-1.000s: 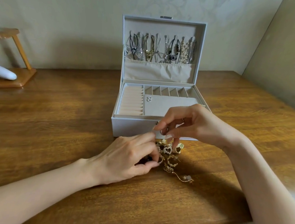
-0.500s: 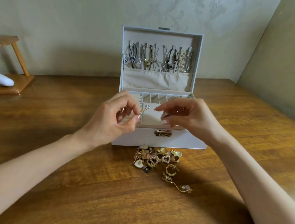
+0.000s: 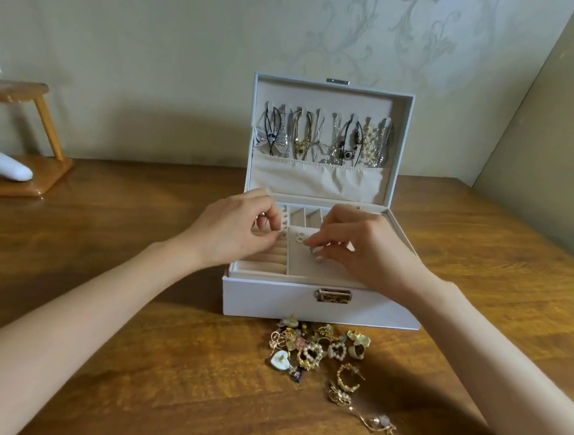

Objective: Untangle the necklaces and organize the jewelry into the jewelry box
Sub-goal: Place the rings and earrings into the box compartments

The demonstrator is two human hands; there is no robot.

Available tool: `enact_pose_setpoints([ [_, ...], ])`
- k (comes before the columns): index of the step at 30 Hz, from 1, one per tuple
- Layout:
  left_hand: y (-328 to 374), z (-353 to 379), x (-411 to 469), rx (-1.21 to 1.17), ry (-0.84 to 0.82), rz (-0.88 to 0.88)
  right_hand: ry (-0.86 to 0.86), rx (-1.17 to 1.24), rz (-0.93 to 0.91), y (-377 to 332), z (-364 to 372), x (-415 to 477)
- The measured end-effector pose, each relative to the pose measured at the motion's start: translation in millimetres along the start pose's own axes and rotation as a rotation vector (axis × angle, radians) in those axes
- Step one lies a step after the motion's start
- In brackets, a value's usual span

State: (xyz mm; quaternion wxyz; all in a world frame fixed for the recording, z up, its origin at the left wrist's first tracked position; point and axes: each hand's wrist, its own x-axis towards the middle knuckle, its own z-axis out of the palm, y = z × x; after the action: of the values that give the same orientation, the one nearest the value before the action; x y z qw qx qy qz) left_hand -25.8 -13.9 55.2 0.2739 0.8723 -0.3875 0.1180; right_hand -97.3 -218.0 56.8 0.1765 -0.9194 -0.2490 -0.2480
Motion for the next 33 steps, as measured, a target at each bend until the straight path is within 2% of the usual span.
enact_pose_setpoints([
  [6, -4, -7, -1, -0.005, -0.134, -0.040, -0.040, 0.082, -0.002, 4, 1, -4],
  [17, -4, -2, -3, 0.031, -0.101, -0.040, -0.011, 0.205, 0.136, -7, -5, -4],
  [21, -7, -4, -2, -0.082, -0.001, -0.041, 0.029, 0.232, 0.166, -4, -8, 10],
  [23, -12, -7, -1, -0.135, 0.050, -0.073, 0.029, 0.273, 0.250, 0, -10, 26],
  [27, -20, -9, 0, -0.192, 0.054, -0.114, -0.029, 0.346, 0.367, 12, 2, 65],
  [33, -28, -10, -1, -0.122, 0.185, -0.106, -0.139, 0.213, 0.332, 15, 35, 103],
])
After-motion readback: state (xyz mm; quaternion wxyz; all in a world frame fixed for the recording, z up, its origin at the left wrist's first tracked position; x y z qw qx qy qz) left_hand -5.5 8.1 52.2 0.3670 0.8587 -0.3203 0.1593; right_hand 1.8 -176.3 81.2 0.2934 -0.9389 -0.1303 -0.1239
